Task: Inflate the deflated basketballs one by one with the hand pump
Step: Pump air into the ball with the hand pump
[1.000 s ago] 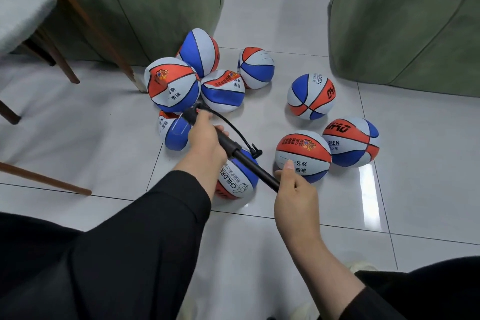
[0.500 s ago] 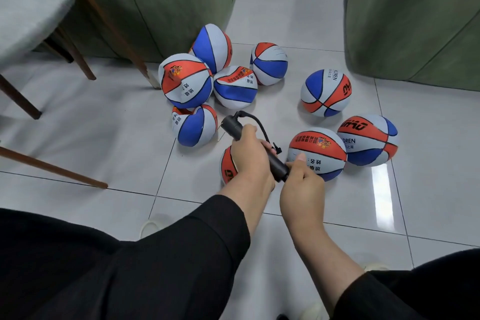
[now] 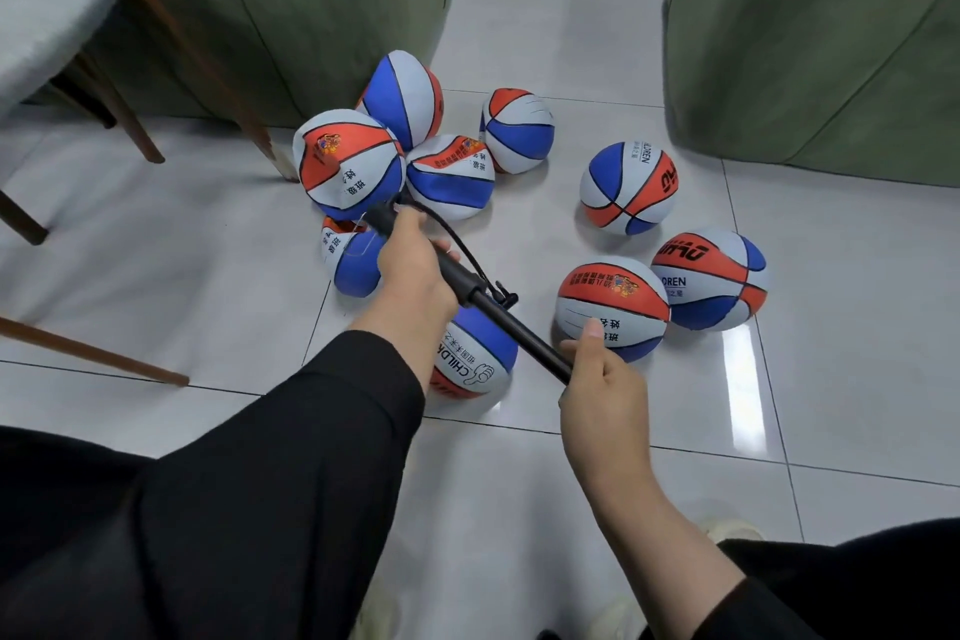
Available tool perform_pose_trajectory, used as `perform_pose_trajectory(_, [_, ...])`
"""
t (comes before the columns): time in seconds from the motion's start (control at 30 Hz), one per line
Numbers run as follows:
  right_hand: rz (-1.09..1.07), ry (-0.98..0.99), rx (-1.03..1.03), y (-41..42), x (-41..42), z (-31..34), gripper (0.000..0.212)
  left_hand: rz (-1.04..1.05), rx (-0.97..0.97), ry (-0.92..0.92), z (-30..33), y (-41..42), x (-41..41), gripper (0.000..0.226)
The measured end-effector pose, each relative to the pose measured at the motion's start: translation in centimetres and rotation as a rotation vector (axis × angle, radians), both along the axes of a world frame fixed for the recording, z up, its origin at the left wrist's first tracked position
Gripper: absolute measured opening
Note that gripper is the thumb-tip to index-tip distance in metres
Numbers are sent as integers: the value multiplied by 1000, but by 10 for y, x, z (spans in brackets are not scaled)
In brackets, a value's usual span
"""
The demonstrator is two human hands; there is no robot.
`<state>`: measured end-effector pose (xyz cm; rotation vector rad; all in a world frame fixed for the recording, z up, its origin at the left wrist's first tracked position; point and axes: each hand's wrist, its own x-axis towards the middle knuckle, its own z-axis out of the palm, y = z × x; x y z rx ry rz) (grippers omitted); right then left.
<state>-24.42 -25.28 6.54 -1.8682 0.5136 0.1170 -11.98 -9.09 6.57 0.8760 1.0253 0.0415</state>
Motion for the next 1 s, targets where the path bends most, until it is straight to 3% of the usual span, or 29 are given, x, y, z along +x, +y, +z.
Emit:
perform_pose_trajectory(0.23, [-54, -29, 9, 3, 3, 7, 46, -21, -68, -28, 3, -23, -12, 19])
perform_pose_trajectory(0.53, [-85, -11, 6, 17, 16, -1, 57, -46, -68, -54, 8, -71, -46, 12])
perform_pose_trajectory(1.0, [13, -11, -9, 8, -3, 16, 58, -7, -53, -13, 2, 3, -10, 16])
